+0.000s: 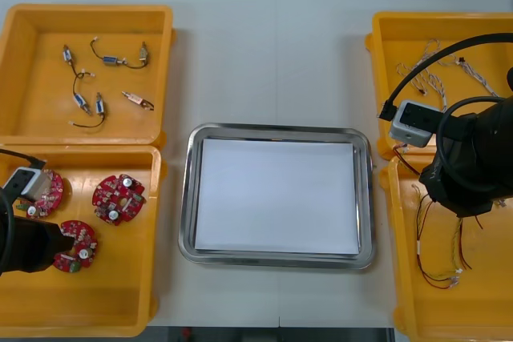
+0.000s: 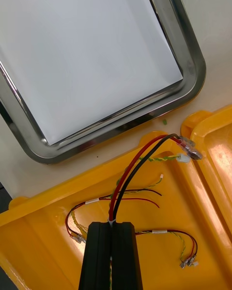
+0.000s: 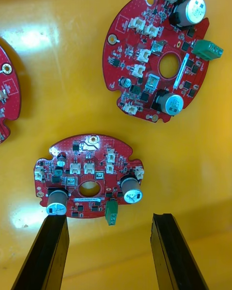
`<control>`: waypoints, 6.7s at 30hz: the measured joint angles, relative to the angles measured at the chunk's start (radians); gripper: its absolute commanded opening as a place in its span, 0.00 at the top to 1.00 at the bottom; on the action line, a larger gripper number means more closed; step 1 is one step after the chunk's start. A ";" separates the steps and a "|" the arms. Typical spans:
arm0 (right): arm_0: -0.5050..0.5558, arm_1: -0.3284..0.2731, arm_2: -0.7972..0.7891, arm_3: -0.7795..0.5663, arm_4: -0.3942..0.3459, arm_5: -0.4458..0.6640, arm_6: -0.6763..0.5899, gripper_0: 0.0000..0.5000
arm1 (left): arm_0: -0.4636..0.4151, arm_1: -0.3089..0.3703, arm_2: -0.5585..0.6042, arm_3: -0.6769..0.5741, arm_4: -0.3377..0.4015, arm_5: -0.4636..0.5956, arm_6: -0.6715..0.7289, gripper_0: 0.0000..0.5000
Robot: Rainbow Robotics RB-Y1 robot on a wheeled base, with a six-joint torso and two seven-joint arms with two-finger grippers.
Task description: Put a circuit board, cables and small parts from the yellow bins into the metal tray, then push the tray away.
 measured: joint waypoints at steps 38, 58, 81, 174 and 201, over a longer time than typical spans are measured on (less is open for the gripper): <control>-0.001 0.000 0.000 0.000 0.000 0.006 0.000 1.00 | 0.046 0.001 -0.236 0.047 -0.260 -0.259 0.000 0.00; -0.001 0.000 0.000 0.000 0.000 0.006 0.000 1.00 | 0.046 0.002 -0.271 0.056 -0.283 -0.269 0.000 0.00; -0.001 0.000 0.000 0.000 0.000 0.006 0.000 1.00 | 0.040 0.003 -0.306 0.078 -0.288 -0.270 0.000 0.00; -0.002 -0.001 0.000 -0.006 0.000 0.006 0.000 1.00 | -0.332 -0.041 -0.003 -0.220 0.030 0.528 0.002 1.00; -0.003 -0.001 0.000 -0.009 0.000 0.006 0.000 1.00 | -1.000 -0.220 -0.714 -0.155 -0.070 0.573 0.396 1.00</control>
